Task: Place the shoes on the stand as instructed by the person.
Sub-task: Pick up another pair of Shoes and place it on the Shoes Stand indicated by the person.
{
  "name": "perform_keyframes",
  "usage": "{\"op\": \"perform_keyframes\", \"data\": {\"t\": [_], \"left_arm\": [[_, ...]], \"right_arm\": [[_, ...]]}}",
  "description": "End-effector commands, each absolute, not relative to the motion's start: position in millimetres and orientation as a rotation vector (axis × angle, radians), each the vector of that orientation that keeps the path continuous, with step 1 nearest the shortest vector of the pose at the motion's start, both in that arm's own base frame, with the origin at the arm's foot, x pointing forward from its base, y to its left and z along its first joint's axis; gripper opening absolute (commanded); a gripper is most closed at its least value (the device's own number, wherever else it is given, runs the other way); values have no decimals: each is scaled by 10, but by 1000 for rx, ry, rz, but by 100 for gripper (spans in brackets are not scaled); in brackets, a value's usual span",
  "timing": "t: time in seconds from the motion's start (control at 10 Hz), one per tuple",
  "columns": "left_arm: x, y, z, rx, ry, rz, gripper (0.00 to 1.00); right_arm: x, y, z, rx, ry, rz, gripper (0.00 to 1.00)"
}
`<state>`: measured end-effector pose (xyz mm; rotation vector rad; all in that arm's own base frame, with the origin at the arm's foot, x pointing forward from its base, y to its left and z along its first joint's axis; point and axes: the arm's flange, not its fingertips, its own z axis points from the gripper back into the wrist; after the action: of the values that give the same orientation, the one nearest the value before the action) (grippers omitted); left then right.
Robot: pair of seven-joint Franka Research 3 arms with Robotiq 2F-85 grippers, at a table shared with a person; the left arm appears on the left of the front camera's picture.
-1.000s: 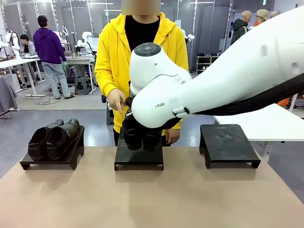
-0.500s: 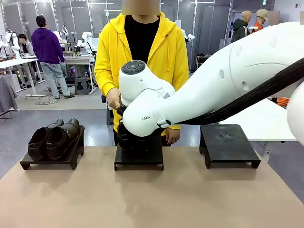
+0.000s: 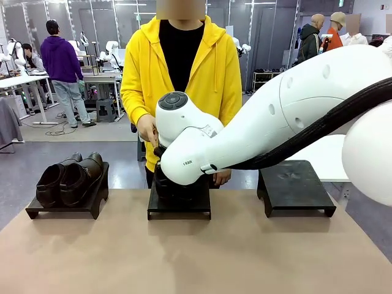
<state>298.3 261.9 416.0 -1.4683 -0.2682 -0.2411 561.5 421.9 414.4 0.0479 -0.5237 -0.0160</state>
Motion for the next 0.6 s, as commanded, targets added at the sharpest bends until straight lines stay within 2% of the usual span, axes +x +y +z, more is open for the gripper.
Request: {"op": "perform_keyframes", "data": {"t": [0.0, 0.4, 0.5], "left_arm": [[2949, 2623, 4179, -1463, -252, -240, 100], [2949, 2623, 4179, -1463, -252, -240, 100], [2949, 2623, 4179, -1463, -252, -240, 100]], "right_arm": [[5592, 4235, 4111, 65, -614, -25, 7], [5621, 4114, 3964, 50, -599, -9, 7], [5614, 4100, 3969, 56, -603, -9, 17]]}}
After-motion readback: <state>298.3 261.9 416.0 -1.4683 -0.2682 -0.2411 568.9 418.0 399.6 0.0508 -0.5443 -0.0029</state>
